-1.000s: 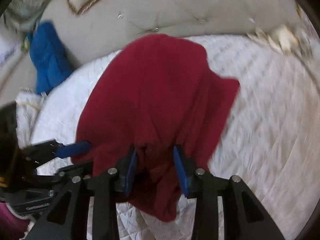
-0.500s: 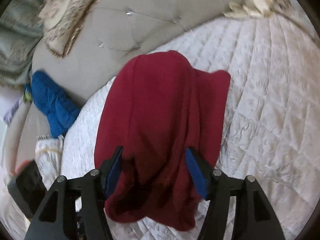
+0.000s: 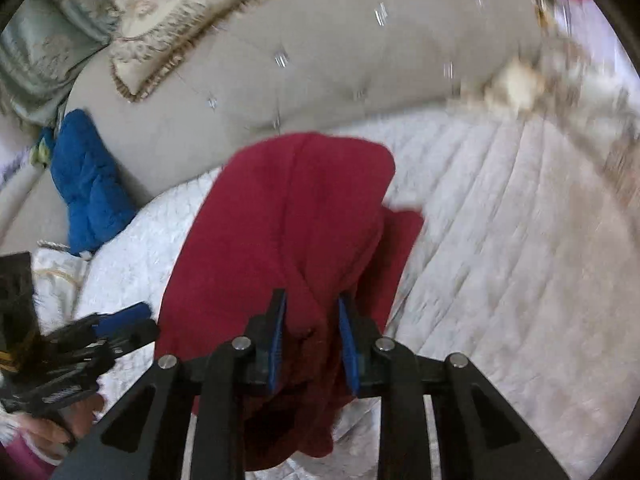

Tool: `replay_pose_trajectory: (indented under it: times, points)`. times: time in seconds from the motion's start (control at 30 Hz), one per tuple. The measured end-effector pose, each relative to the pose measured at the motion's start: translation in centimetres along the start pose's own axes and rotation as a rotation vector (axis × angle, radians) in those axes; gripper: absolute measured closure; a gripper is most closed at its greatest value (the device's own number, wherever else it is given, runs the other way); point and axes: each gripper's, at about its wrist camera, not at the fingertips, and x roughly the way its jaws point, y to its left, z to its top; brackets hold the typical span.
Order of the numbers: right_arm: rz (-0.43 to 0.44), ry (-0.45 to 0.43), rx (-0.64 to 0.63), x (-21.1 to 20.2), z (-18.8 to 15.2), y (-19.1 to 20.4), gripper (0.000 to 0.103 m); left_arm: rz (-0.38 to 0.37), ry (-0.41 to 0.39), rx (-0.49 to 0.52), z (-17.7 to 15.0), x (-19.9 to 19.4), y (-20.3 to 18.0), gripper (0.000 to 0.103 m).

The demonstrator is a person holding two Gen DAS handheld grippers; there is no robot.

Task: Fold small clothes

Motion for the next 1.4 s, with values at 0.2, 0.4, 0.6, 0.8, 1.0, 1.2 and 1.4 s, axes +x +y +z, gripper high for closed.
replay_pose_trajectory:
  times: [0.2, 0.4, 0.6, 0.8, 1.0, 1.2, 1.4]
  points:
    - [-0.058, -0.143, -0.003, -4.1, 0.7, 0.3, 0.052, 0.032, -0.009, 0.027, 0.1, 0.5, -0.2, 0.086]
    - [-0.022, -0.073, -0.170, -1.8, 1.3, 4.4, 0.053, 0.043, -0.019, 0.018, 0.4, 0.6, -0.1, 0.085]
    - [-0.148, -0.009, -0.176, 2.2, 0.0, 2.7, 0.058, 0.047, -0.020, 0.030, 0.4, 0.8, -0.1, 0.084]
    - [-0.111, -0.055, -0.138, -0.5, 0.6, 3.1, 0.056, 0.045, -0.026, 0.012, 0.9, 0.4, 0.3, 0.084]
    - [-0.137, -0.103, -0.150, 0.2, 2.9, 4.2, 0.048, 0.072, -0.050, 0.007, 2.4, 0.6, 0.8, 0.084]
    - [-0.165, -0.087, -0.122, 3.5, 5.0, 3.4, 0.048, 0.095, -0.042, 0.005, 3.2, 2.2, 1.3, 0.084]
    - [-0.208, -0.054, -0.125, 6.0, 5.3, 2.4, 0.048, 0.095, -0.037, 0.020, 3.4, 3.3, 1.0, 0.080]
